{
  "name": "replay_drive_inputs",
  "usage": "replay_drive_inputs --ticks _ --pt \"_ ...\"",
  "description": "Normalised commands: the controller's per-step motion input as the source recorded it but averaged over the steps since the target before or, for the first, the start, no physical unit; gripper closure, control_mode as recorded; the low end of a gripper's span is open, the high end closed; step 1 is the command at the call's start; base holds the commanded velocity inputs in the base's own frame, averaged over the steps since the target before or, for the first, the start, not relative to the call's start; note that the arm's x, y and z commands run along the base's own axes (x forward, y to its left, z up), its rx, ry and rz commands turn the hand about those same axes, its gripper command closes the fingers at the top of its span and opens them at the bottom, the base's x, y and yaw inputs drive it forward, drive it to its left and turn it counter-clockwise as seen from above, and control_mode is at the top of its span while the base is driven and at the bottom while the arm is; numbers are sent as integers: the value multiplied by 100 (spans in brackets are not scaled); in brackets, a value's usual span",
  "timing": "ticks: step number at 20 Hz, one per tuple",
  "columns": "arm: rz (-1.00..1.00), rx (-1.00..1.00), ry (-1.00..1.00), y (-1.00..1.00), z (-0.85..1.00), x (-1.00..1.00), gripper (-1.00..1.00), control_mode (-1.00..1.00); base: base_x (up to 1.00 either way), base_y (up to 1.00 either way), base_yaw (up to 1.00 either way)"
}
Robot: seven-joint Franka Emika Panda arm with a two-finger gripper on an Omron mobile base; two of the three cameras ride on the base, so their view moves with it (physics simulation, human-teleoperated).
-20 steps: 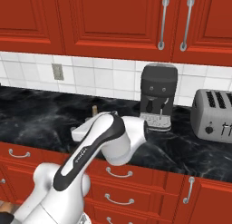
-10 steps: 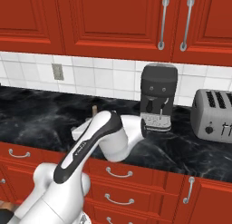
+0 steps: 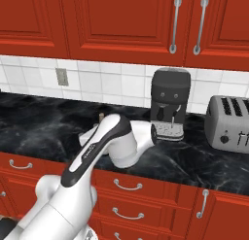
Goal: There is a wine glass and glass cup on the dining counter. Place the wine bottle next to the wine glass and the juice bottle next to the glass cup.
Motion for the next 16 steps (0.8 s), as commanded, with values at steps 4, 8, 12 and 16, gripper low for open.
replay_drive_inputs --ticks 4,8,12,16 --pt "0 -1 0 0 -7 17 -100 -100 0 0 0" --pt "0 -1 0 0 -8 7 -100 -100 0 0 0" --pt "0 -1 0 0 -7 3 -100 -100 0 0 0" --pt "0 -4 0 0 -10 3 -100 -100 0 0 0"
